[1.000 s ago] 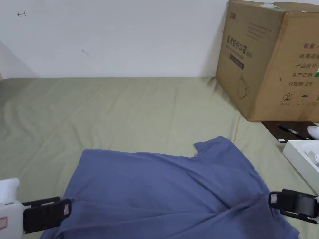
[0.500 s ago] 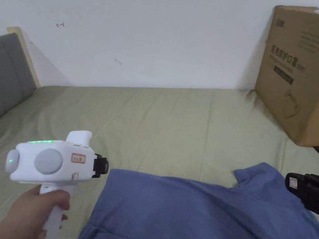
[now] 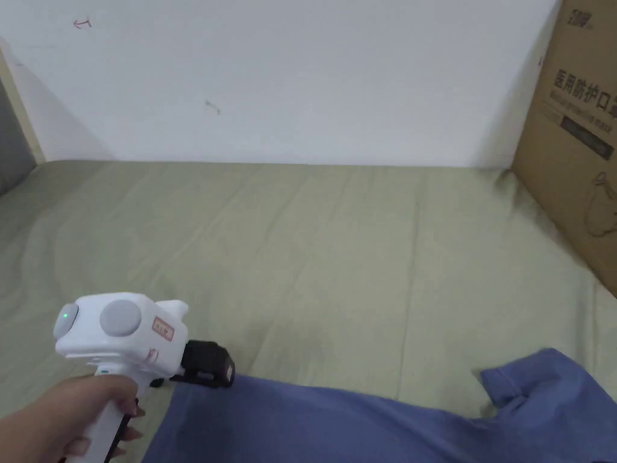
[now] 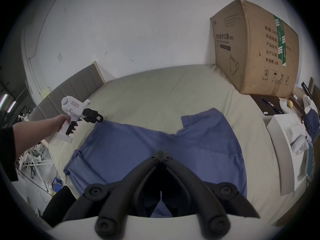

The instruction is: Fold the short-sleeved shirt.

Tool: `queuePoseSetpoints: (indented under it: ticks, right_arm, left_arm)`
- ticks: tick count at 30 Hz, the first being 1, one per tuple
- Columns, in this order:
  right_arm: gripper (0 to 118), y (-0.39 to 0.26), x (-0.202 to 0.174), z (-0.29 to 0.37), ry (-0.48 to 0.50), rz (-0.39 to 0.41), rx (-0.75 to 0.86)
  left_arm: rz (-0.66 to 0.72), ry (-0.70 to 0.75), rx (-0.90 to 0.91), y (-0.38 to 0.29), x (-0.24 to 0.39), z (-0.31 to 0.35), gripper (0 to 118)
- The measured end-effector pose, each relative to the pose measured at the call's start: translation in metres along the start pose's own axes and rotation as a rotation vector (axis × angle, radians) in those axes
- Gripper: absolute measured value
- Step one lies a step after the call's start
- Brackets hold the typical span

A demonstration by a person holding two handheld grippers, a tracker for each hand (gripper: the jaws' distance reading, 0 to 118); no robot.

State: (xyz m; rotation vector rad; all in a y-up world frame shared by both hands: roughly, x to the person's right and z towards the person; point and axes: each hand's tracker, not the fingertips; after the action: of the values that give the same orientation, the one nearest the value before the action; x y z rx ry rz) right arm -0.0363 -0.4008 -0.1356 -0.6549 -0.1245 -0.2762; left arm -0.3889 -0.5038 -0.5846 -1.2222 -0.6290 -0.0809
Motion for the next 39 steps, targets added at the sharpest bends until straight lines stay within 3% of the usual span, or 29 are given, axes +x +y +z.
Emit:
queuePoseSetpoints:
  ticks: [3,5,7,8,9,13,16,17,19,20,21,23,27,28,29,30,31,32,33,39]
  right_arm:
    - [0,-0.003,0.005,-0.006,0.004,-0.037,-0.024]
    - [0,-0.003,0.008,-0.007,0.005,-0.054,-0.025]
    - [0,-0.001,0.010,-0.007,-0.012,-0.045,-0.012]
    - [0,0.001,0.012,-0.008,-0.022,-0.031,0.001]
    - [0,0.003,0.014,-0.009,-0.027,-0.021,0.009]
    - [0,0.029,0.037,-0.019,-0.065,-0.008,0.041]
    - [0,0.062,0.073,-0.048,-0.164,-0.015,-0.007]
    - [13,0.073,0.088,-0.062,-0.186,-0.023,-0.059]
    - [98,0.091,0.119,-0.096,-0.192,-0.085,-0.217]
    - [115,0.094,0.133,-0.115,-0.197,-0.131,-0.313]
    - [116,0.095,0.142,-0.126,-0.201,-0.155,-0.370]
    - [107,0.096,0.161,-0.151,-0.230,-0.190,-0.381]
    - [103,0.087,0.181,-0.187,-0.332,-0.255,-0.463]
    - [100,0.084,0.184,-0.192,-0.317,-0.293,-0.483]
    - [84,0.081,0.186,-0.194,-0.280,-0.328,-0.498]
    - [40,0.077,0.182,-0.194,-0.275,-0.322,-0.505]
    - [29,0.077,0.180,-0.191,-0.309,-0.287,-0.492]
    - [26,0.080,0.181,-0.188,-0.281,-0.281,-0.484]
    - [0,0.083,0.183,-0.185,-0.228,-0.292,-0.489]
    - [0,0.118,0.175,-0.133,-0.225,-0.265,-0.246]
  left_arm:
    - [-0.098,0.077,-0.018,-0.008,0.012,-0.010,105]
    - [-0.167,0.154,0.007,-0.014,0.023,-0.005,92]
    - [-0.242,0.147,0.071,-0.024,0.035,0.011,58]
    - [-0.267,0.152,0.079,-0.027,0.038,0.016,26]
    - [-0.260,0.074,0.059,-0.029,0.040,0.017,1]
    - [-0.304,0.139,0.128,-0.039,0.051,0.028,1]
    - [-0.238,0.126,0.178,-0.040,0.053,0.039,1]
    - [-0.216,0.128,0.203,-0.040,0.054,0.044,1]
    - [-0.184,0.101,0.221,-0.043,0.062,0.054,1]
    - [-0.181,0.104,0.234,-0.045,0.065,0.058,1]
    - [-0.182,0.111,0.243,-0.047,0.066,0.060,1]
    - [-0.176,0.108,0.255,-0.051,0.070,0.064,1]
    - [-0.124,0.104,0.260,-0.056,0.066,0.065,1]
    - [-0.097,0.095,0.246,-0.056,0.063,0.064,1]
    - [-0.078,0.092,0.240,-0.058,0.060,0.062,1]
    - [-0.073,0.091,0.234,-0.059,0.058,0.061,1]
    - [-0.076,0.094,0.228,-0.058,0.056,0.059,1]
    - [-0.082,0.102,0.217,-0.059,0.055,0.058,1]
    - [-0.088,0.107,0.210,-0.060,0.055,0.057,1]
    - [-0.034,0.081,0.263,-0.056,0.048,0.072,1]
